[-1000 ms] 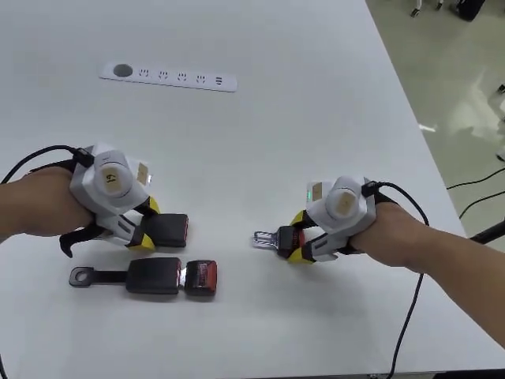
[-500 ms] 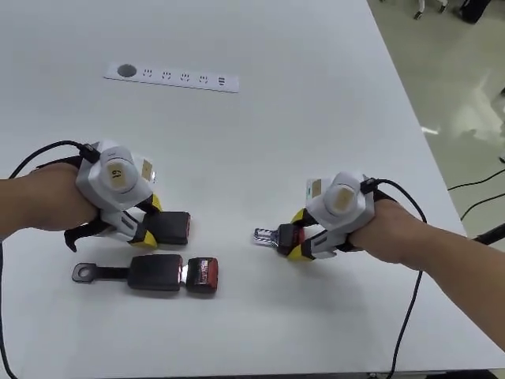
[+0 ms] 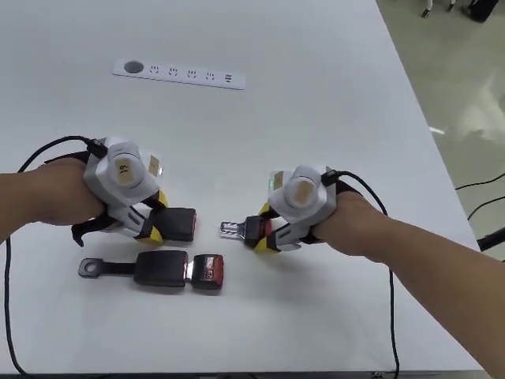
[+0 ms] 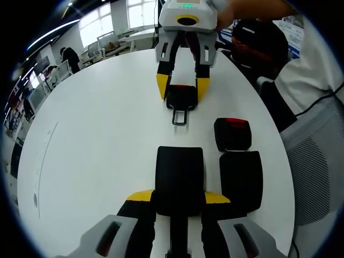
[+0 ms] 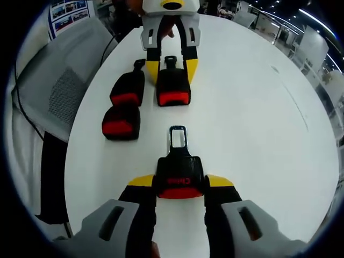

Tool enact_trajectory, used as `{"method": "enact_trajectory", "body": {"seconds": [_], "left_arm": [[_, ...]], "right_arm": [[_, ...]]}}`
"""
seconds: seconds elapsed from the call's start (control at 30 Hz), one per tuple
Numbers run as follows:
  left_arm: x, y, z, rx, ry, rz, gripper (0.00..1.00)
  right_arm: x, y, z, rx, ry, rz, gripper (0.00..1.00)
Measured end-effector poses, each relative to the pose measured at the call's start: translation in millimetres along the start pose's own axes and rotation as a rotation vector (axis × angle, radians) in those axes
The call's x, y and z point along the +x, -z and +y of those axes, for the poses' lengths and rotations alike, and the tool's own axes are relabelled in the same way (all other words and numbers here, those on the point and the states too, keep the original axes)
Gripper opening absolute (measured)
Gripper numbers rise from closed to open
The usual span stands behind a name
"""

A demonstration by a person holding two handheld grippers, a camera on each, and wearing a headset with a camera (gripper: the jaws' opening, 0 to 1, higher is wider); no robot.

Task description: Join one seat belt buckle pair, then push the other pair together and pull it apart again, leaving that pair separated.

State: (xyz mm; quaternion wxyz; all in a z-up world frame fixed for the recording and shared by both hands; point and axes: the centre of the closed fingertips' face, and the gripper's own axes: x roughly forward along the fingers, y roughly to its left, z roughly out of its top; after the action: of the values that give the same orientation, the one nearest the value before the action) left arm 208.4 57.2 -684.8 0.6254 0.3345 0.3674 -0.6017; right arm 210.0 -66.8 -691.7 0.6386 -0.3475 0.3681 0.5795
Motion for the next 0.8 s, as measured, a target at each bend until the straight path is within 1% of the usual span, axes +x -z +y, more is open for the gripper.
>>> {"method": "enact_trajectory", "body": {"seconds": [0.07,0.2,0.27,0.4,0.53,0.7,0.8], "left_arm": [[0.2,-0.1,0.0,0.0,0.001,-0.001,0.33],[0.0,-1.4,-1.1,-0.001,0.0,-0.001,0.33],[0.1,-1.6,-1.3,-0.002,-0.001,-0.002,0.33],[0.3,-1.9,-1.4,-0.001,0.001,-0.001,0.33],[0.6,-2.2,-1.2,-0.002,0.002,0.0,0.33],[0.7,-2.7,-1.5,-0.002,0.002,0.001,0.33],[1.3,-2.3,-0.7,-0.004,0.0,0.001,0.33]], "right_arm": [[4.7,-8.7,0.7,-0.011,-0.003,-0.007,0.32],[10.6,-22.2,4.5,-0.069,-0.009,0.015,0.32],[13.4,-27.5,3.3,-0.082,-0.009,0.02,0.32],[16.0,-30.6,-0.4,-0.068,-0.002,0.025,0.32],[15.7,-30.7,-0.3,-0.076,0.006,0.031,0.32],[17.8,-35.5,2.1,-0.082,0.004,0.012,0.32],[21.5,-38.5,2.3,-0.065,-0.002,-0.007,0.32]]}}
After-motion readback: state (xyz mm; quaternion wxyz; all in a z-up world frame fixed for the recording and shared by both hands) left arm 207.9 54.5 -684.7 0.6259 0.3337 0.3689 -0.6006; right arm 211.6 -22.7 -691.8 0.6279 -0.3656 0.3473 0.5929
